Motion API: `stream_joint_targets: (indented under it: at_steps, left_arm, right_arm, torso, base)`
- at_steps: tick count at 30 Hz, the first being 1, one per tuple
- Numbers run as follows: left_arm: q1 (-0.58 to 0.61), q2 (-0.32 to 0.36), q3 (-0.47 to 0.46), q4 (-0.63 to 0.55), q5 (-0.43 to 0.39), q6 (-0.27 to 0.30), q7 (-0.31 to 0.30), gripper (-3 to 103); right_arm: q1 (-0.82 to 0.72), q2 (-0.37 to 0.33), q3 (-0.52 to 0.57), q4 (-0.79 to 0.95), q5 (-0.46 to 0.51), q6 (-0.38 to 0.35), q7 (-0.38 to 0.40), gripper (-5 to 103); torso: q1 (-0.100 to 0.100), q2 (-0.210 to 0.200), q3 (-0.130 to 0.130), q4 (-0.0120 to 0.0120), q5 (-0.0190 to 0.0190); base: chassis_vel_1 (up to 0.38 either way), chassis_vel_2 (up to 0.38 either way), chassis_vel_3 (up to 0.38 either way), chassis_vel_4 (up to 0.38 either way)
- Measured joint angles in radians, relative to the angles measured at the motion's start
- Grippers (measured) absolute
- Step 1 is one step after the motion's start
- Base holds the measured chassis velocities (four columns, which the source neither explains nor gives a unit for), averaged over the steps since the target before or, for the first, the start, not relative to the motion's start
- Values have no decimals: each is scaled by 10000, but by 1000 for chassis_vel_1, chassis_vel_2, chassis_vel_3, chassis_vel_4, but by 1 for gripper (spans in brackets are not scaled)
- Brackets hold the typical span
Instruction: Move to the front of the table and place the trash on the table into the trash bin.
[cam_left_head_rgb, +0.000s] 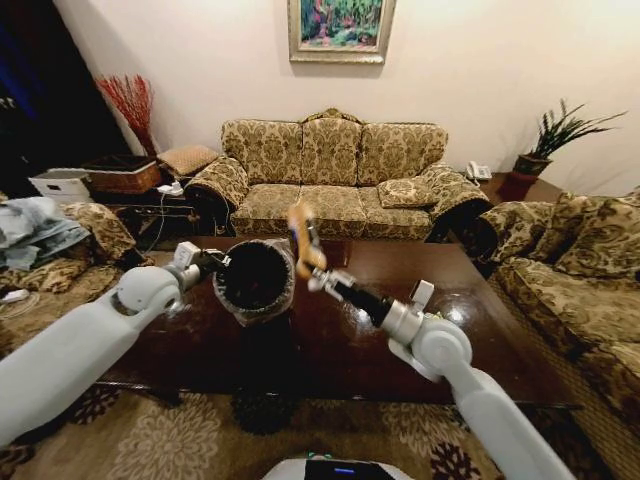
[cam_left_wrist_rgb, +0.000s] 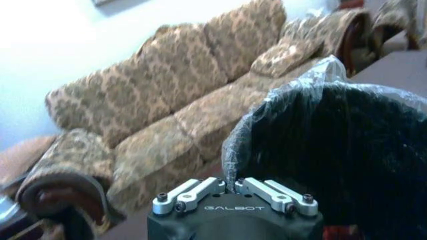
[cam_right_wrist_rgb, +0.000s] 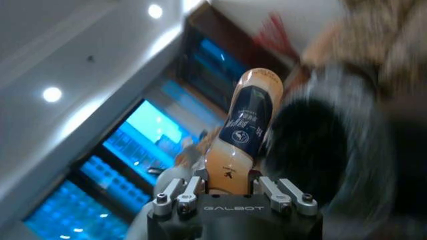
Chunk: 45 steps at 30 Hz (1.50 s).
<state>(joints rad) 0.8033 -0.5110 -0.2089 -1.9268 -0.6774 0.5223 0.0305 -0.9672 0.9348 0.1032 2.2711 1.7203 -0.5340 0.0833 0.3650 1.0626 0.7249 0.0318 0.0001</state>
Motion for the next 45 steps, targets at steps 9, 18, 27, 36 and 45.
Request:
stream_joint_targets:
  at_steps: [9, 18, 27, 36, 45]
  left_arm:
    - [-136, 17, 227, 35, 267, -206, 59, 2]
    - [299, 56, -135, -314, 205, -258, 236, 2]
    - [782, 44, -639, -345, 235, -380, 429, 2]
    - [802, -63, -653, -260, 250, -401, 411, 2]
    - [843, -202, -1136, 198, 241, -445, 384, 2]
  right_arm:
    - [537, 1350, -843, 546, 2614, 426, 4851, 33]
    - [1655, 2700, -1647, -1526, 1837, 1518, 5972, 34]
    - [1629, 2965, -1701, -1848, 1617, 1407, 5031, 68]
    - [1019, 2801, -1610, -1931, -655, 1335, 3078, 95]
    - [-1638, 1638, 1126, -954, -7763, 2458, 1070, 100]
  torso:
    - [-1, 0, 0, 5, -3]
    - [2, -2, 3, 3, -4]
    - [1, -2, 2, 1, 0]
    - [1, -2, 0, 4, -1]
    - [0, -2, 0, 4, -2]
  base:
    - [0, 0, 0, 0]
    - [0, 0, 0, 0]
    - [0, 0, 0, 0]
    - [0, 0, 0, 0]
    - [0, 0, 0, 0]
